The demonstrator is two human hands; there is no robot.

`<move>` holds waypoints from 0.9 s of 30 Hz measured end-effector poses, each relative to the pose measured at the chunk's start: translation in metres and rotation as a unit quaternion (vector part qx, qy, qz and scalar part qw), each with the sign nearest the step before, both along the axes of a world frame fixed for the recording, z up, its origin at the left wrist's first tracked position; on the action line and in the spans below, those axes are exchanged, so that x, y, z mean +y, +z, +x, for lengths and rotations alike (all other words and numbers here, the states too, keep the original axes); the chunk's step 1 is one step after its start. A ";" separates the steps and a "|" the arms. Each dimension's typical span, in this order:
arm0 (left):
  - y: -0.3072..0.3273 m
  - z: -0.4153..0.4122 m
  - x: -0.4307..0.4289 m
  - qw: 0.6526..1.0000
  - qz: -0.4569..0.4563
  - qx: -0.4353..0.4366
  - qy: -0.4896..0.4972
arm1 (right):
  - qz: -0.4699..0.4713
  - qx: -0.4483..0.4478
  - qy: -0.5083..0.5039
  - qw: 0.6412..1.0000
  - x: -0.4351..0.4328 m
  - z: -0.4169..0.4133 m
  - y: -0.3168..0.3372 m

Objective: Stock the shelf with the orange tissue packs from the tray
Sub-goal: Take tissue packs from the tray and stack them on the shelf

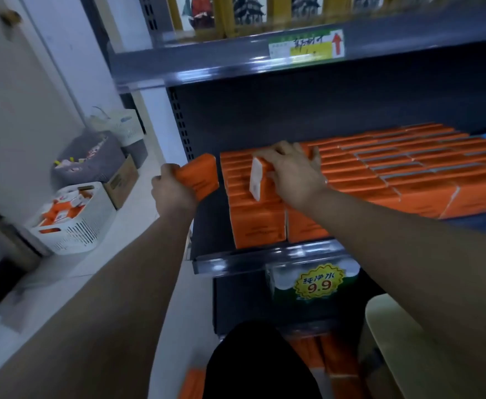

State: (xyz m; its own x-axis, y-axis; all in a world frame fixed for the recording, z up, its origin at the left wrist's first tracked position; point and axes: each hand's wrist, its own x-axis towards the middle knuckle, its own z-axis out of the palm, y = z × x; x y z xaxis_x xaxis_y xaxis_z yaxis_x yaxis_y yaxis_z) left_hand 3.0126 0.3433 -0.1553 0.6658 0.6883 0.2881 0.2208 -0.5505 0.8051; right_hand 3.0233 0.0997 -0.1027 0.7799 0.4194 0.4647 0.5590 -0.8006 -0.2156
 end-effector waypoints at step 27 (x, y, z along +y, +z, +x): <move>-0.056 0.169 0.052 0.994 -0.106 -0.014 -0.022 | -0.010 0.027 0.000 1.000 0.069 0.119 -0.015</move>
State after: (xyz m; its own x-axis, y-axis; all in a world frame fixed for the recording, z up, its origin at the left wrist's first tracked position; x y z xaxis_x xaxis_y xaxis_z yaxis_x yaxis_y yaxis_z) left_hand 3.1814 0.3956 -0.2109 0.6906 0.7054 0.1597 0.1753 -0.3774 0.9093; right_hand 3.1421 0.1691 -0.1182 0.8033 0.4291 0.4130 0.5477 -0.8046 -0.2293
